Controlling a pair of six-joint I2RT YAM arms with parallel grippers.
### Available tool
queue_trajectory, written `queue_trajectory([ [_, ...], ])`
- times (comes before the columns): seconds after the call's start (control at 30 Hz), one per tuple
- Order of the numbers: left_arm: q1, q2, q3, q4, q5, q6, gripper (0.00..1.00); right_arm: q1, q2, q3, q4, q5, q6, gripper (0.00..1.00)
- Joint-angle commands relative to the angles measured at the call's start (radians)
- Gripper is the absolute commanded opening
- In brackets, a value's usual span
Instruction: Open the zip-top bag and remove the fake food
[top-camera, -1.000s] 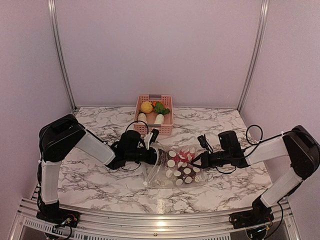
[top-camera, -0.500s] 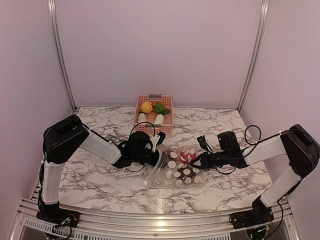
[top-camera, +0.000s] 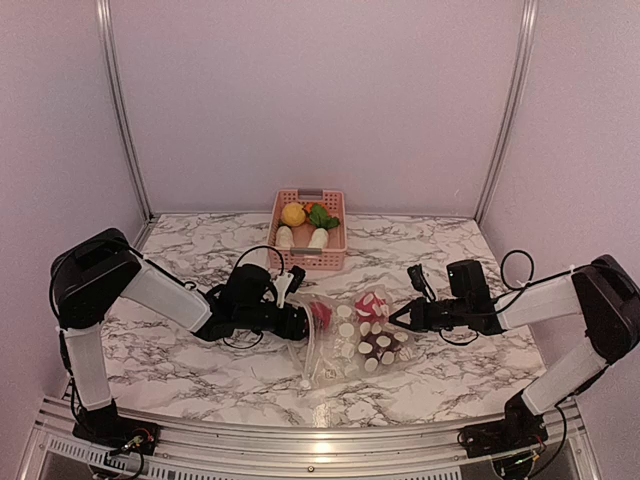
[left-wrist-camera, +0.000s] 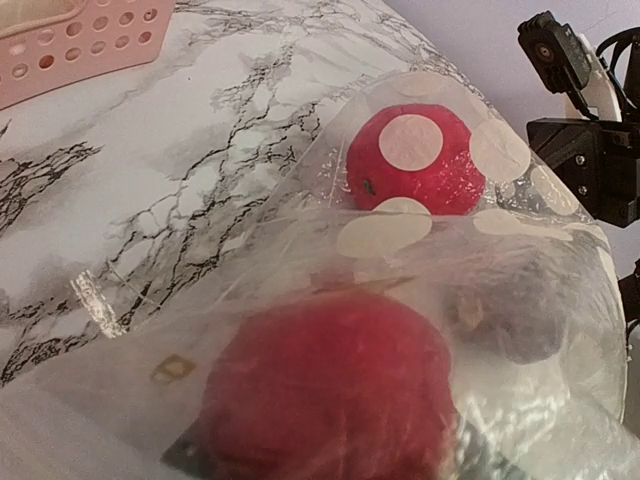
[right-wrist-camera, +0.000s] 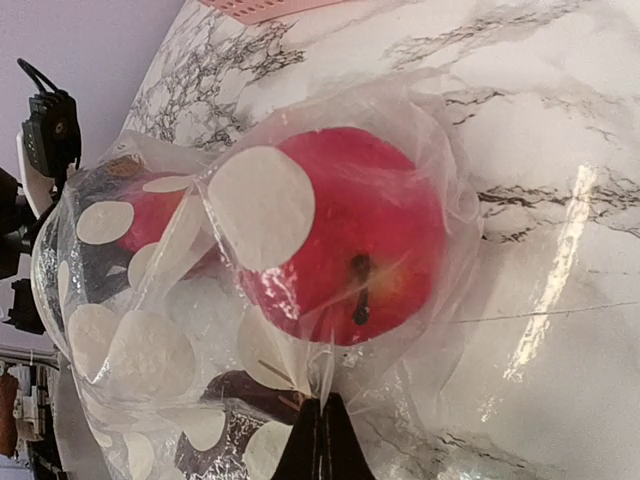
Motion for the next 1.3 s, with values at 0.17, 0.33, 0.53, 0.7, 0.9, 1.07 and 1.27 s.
queue_trajectory([
  [0.17, 0.065, -0.16, -0.136, 0.033, 0.072, -0.012, 0.59, -0.055, -0.044, -0.022, -0.021, 0.027, -0.003, 0.0],
  [0.33, 0.103, -0.248, -0.224, 0.093, 0.114, -0.036, 0.59, -0.067, -0.043, -0.022, -0.028, 0.03, -0.016, 0.0],
  [0.53, 0.16, -0.295, -0.185, 0.075, 0.084, -0.043, 0.59, -0.069, -0.028, -0.02, -0.019, 0.026, -0.023, 0.0],
  [0.7, 0.187, -0.289, -0.03, -0.074, 0.011, 0.016, 0.6, -0.068, -0.031, -0.023, -0.016, 0.024, -0.031, 0.0],
  [0.9, 0.212, -0.192, 0.178, -0.199, -0.084, 0.077, 0.62, -0.068, -0.042, -0.034, -0.015, 0.021, -0.035, 0.0],
  [1.07, 0.223, -0.073, 0.375, -0.317, -0.172, 0.139, 0.64, -0.068, -0.047, -0.035, -0.022, 0.021, -0.047, 0.0],
  [1.27, 0.24, 0.099, 0.588, -0.413, -0.245, 0.18, 0.64, -0.068, -0.044, -0.035, -0.023, 0.021, -0.048, 0.0],
])
